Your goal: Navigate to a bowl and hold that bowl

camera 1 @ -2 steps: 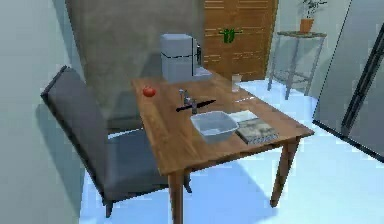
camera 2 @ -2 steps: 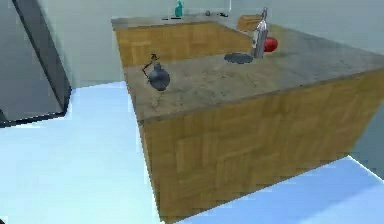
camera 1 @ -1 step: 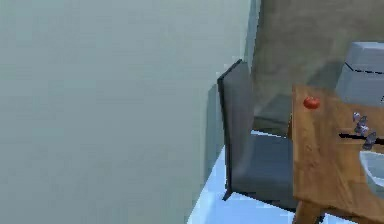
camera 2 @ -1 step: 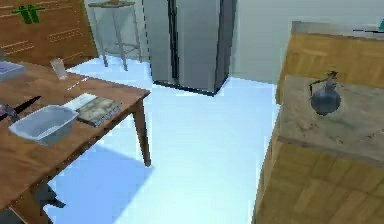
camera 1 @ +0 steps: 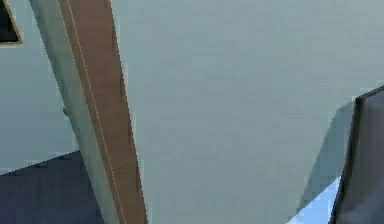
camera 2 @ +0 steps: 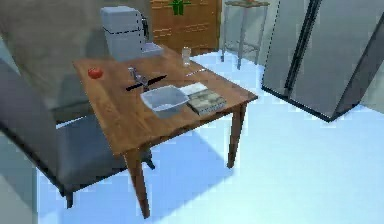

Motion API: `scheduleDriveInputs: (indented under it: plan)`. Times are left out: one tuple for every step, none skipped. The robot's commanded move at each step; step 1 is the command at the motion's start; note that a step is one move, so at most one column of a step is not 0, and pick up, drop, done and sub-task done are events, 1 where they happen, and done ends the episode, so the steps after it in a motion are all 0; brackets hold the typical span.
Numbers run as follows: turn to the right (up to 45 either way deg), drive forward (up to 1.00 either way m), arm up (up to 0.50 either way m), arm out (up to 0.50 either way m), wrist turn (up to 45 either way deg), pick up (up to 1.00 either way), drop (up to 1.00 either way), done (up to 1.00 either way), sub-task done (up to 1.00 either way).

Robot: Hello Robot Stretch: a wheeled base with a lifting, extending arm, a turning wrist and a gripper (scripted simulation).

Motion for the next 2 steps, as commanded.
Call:
scheduleDriveInputs:
  plan:
    - [45.0,0.00,0.00,0.00,0.0,0.00,0.00,0.00,0.00]
    - [33.0,0.00,0.00,0.00,0.0,0.00,0.00,0.00,0.00]
